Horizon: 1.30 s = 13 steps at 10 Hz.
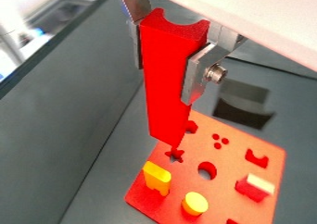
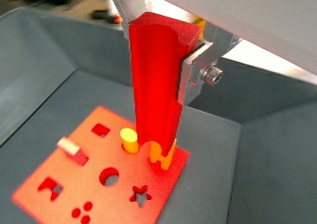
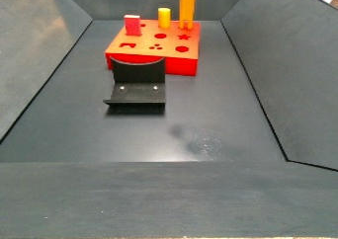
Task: Pick up the arch object. Move up. Rotate the arch object. Move to above the board. Insert the arch object.
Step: Move to above the board, then insert the arch object.
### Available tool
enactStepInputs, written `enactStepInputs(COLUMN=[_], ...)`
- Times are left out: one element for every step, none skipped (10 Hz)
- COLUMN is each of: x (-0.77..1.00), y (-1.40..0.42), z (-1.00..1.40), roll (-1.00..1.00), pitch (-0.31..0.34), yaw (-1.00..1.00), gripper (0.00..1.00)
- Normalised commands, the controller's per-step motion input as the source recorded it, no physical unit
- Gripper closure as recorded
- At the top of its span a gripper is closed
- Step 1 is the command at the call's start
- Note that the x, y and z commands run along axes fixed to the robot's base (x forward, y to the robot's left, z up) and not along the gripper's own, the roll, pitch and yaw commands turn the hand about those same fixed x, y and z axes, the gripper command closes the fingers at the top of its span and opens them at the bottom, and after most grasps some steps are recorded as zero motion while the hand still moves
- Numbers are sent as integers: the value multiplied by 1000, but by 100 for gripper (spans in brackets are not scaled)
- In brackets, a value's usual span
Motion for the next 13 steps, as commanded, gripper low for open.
enactStepInputs(x=[86,89,90,97,94,134,0,249,529,709,823,860,757], y=[-56,-46,-42,-44,-42,40,0,140,166,154,351,289,283], z=[13,17,18,14,15,-320,-180,-91,-34,-123,-109,-63,-100], roll=[155,208,217,203,193,104,34,84,114,99,-7,-99,-100], pitch=[158,209,214,173,156,160,0,33,44,29,57,14,41], yaw=[1000,1000,884,443,289,231,0,66,0,-237,-317,-343,-406], gripper=[100,100,100,100,100,100,100,100,100,100,100,100,100])
